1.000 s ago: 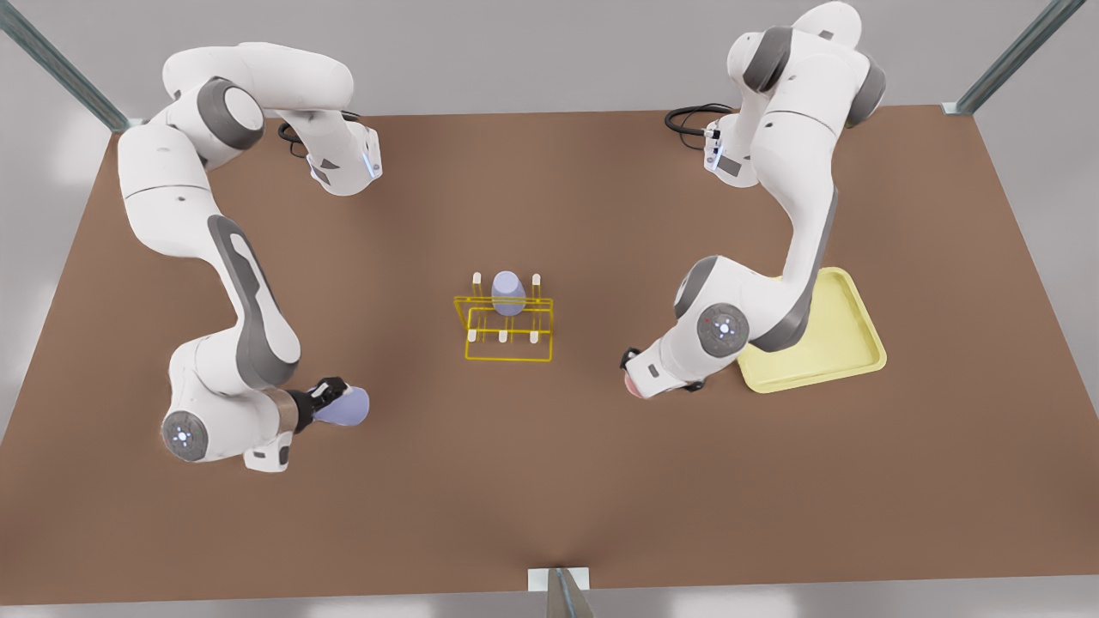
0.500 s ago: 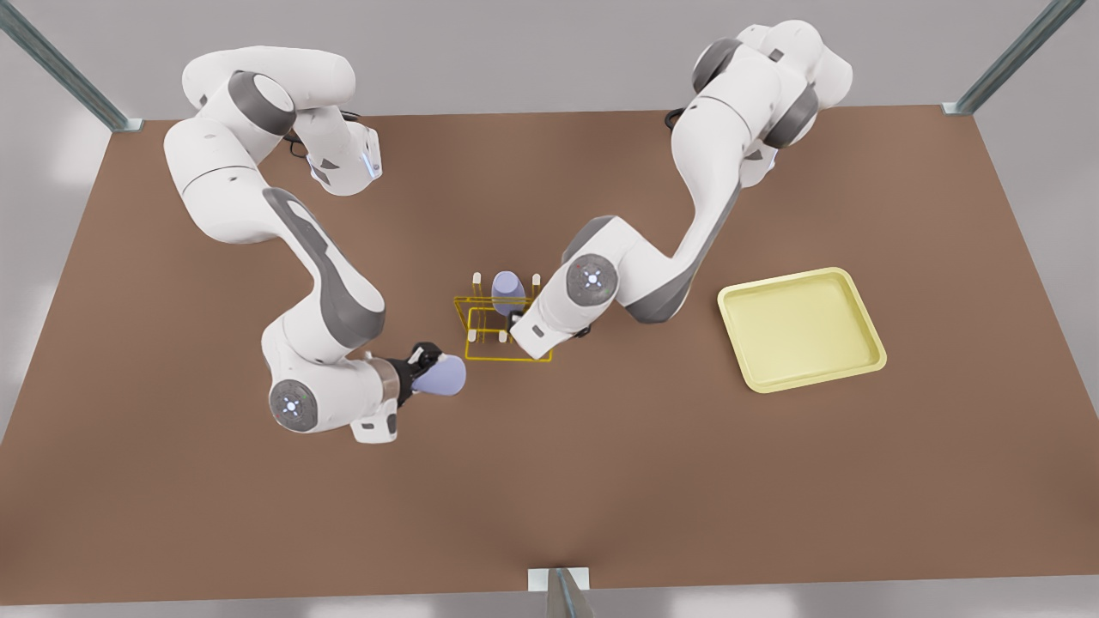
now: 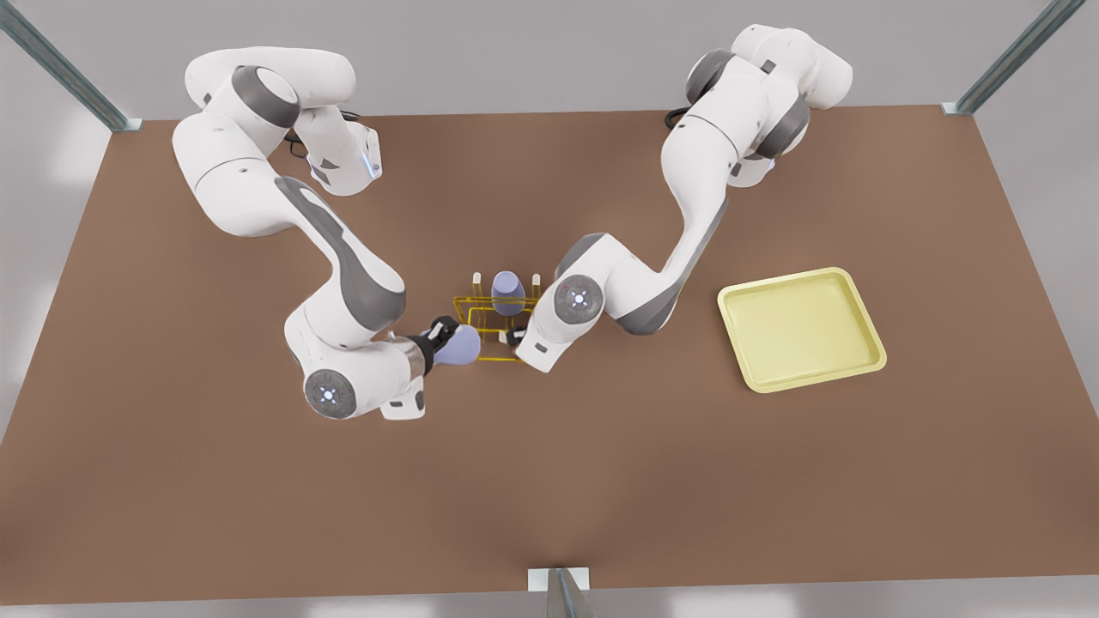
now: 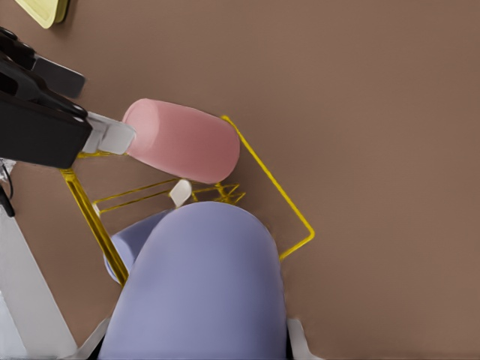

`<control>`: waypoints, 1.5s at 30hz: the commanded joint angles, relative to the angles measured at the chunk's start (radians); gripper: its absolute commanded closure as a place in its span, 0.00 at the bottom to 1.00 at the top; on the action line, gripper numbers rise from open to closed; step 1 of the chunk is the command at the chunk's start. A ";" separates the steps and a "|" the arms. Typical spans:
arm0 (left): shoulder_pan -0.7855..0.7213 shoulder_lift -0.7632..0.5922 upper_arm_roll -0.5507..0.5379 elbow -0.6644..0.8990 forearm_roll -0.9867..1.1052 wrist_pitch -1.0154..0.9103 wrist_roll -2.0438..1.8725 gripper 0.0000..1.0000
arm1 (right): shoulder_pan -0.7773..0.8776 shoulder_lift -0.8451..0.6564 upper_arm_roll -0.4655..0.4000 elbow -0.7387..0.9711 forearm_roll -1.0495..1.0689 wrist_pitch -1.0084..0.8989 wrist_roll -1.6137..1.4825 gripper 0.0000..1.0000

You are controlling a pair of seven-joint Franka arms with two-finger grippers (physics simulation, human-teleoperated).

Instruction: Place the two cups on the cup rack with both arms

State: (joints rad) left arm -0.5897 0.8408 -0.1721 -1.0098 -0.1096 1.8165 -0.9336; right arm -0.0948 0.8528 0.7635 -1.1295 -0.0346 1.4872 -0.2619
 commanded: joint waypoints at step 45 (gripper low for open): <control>0.573 -0.565 -0.001 -0.455 0.133 -0.175 0.926 0.00 | 0.098 0.048 -0.029 -0.016 -0.163 -0.004 1.115 0.00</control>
State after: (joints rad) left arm -0.0168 0.2767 -0.1732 -1.4654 0.0223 1.6383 -0.0962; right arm 0.0032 0.9019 0.7328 -1.1456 -0.1739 1.4729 0.3751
